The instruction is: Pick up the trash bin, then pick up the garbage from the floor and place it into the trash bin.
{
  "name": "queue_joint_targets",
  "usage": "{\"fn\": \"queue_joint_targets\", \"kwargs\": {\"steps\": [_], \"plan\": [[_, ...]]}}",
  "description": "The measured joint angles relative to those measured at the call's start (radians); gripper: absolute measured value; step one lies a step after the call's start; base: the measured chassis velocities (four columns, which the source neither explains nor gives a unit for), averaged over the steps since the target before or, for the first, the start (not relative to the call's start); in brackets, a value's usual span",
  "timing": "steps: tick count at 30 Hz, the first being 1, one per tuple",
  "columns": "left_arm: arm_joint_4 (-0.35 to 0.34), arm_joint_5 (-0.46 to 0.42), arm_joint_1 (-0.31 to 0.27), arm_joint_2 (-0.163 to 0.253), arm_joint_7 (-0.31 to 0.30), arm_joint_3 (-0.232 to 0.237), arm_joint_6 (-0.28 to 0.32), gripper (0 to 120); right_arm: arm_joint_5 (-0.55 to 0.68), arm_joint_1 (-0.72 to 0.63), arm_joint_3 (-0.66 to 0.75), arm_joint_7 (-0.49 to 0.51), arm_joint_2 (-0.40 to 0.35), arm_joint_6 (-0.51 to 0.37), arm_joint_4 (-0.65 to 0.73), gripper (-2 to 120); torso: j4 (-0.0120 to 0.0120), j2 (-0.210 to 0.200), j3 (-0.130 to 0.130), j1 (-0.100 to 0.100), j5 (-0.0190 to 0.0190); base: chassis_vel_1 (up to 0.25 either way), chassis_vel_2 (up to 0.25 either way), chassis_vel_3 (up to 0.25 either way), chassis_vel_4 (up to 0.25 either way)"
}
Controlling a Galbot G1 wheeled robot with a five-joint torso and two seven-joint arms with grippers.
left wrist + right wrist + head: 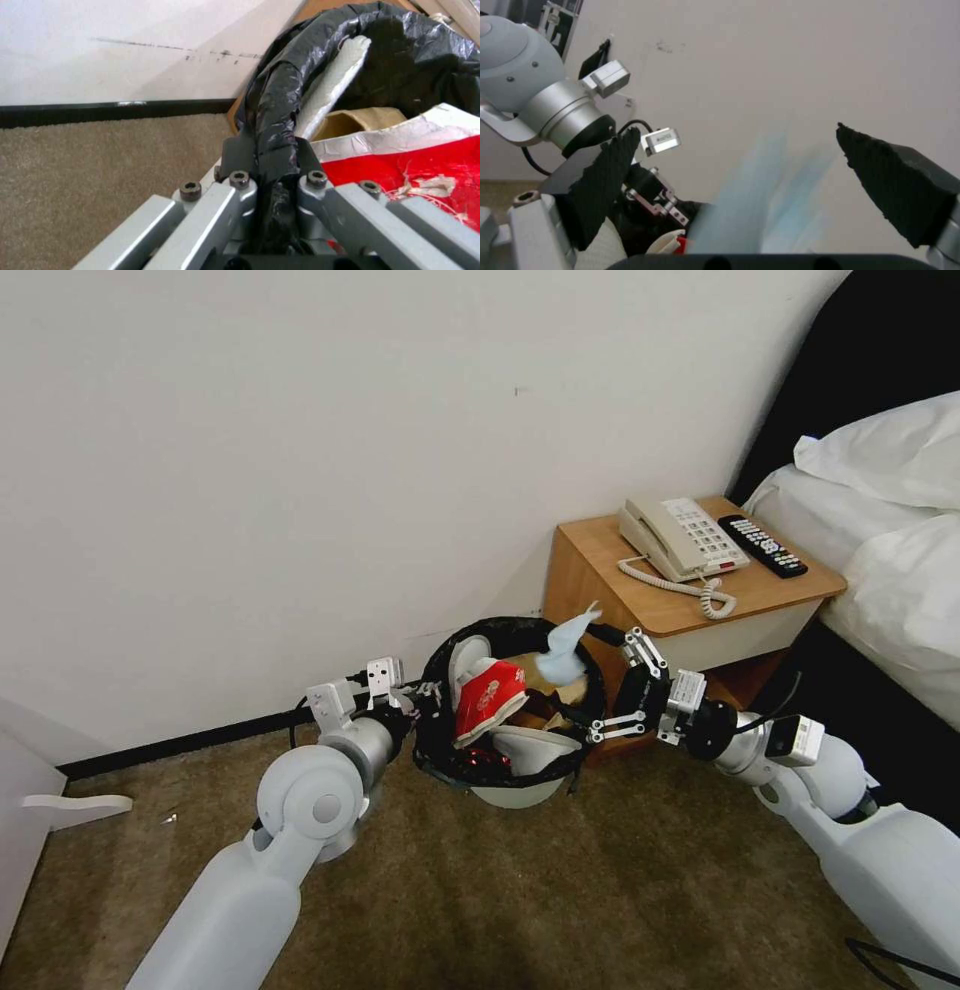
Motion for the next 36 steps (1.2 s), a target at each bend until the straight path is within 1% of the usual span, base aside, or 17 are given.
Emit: {"fn": "queue_joint_targets", "kwargs": {"steps": [5, 9, 12, 13, 17, 29, 36], "plan": [[0.002, 0.001, -0.002, -0.004, 0.000, 0.001, 0.000, 4, 0.004, 0.005, -0.016, 0.010, -0.010, -0.006, 0.005, 100, 0.0000, 0.000, 0.000, 0.000, 0.0000, 0.000, 0.000, 0.000, 0.000], [0.009, 0.006, -0.009, -0.016, 0.001, 0.009, -0.001, 4, 0.016, 0.020, -0.054, 0.020, -0.035, -0.014, 0.014, 100, 0.0000, 0.000, 0.000, 0.000, 0.0000, 0.000, 0.000, 0.000, 0.000], [0.017, 0.010, -0.016, -0.024, 0.002, 0.014, -0.002, 4, 0.023, 0.031, -0.090, 0.026, -0.062, -0.020, 0.020, 100, 0.0000, 0.000, 0.000, 0.000, 0.0000, 0.000, 0.000, 0.000, 0.000], [0.019, 0.011, -0.018, -0.026, 0.003, 0.015, -0.002, 4, 0.026, 0.038, -0.115, 0.031, -0.081, -0.021, 0.024, 100, 0.0000, 0.000, 0.000, 0.000, 0.0000, 0.000, 0.000, 0.000, 0.000], [0.020, 0.014, -0.020, -0.032, 0.005, 0.016, -0.002, 4, 0.027, 0.045, -0.153, 0.033, -0.110, -0.021, 0.029, 100, -0.0001, 0.000, 0.000, 0.000, 0.0000, 0.000, 0.000, 0.000, 0.000], [0.015, 0.018, -0.014, -0.037, 0.006, 0.016, -0.004, 4, 0.020, 0.041, -0.157, 0.035, -0.097, -0.019, 0.030, 100, 0.0000, 0.000, 0.000, 0.000, 0.0000, 0.000, 0.000, 0.000, 0.000], [0.015, 0.025, -0.004, -0.032, 0.007, 0.010, -0.005, 4, 0.018, 0.031, -0.114, 0.036, -0.091, -0.017, 0.049, 100, 0.0000, 0.000, 0.000, 0.000, 0.0000, 0.000, 0.000, 0.000, 0.000]]}}
